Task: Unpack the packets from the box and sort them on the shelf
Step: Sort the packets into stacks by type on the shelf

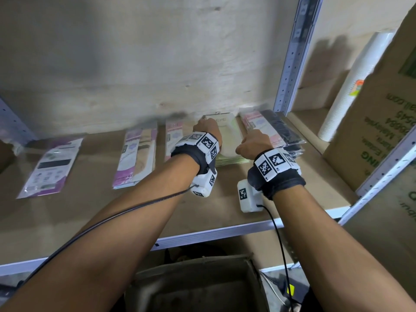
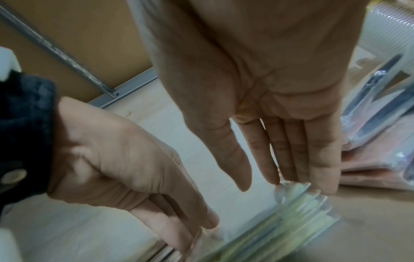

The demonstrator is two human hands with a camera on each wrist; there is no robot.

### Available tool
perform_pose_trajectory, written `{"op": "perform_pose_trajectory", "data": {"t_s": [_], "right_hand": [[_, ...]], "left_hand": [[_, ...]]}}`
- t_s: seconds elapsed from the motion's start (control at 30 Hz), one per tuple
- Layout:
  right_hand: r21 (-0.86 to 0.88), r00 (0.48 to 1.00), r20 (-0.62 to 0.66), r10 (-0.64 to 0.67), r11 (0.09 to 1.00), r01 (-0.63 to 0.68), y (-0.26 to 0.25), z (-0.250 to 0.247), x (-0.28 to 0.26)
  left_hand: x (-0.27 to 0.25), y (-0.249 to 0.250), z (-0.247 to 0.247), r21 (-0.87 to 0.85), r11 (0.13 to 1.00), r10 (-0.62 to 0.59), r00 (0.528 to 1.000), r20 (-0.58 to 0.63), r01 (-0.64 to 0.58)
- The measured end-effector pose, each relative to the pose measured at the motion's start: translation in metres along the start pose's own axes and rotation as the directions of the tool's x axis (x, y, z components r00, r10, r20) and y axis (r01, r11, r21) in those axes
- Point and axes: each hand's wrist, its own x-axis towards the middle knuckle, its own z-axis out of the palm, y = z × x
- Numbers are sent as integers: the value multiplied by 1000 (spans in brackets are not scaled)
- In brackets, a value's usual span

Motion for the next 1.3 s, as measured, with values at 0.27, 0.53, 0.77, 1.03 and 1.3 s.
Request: {"op": "perform_pose_trajectory", "data": {"t_s": [0.27,0.53,0.77,1.03,1.3], "right_hand": [[124,998,-31,-51,991,55,3,-20,-2],[539,952,86,-294,817,204,-18,2,-37],[620,876,157,-455,736,272,-69,43,-75],[614,797,288,-530,741,271,-166,119,-92],[489,729,453,-513,827,278,-261,201,-89]], "left_hand": [[-2,-24,-69,-130,990,-61,996,-62,52],[-60,-150,-72,-733,678,-258,951,-168,55],[-91,-244,-58,-812,574,-357,924,-136,102],[-110,-324,-98,-823,556,-454,871,-187,113],[-138,-391,-117,-820,529,-593,786,-174,218]]}}
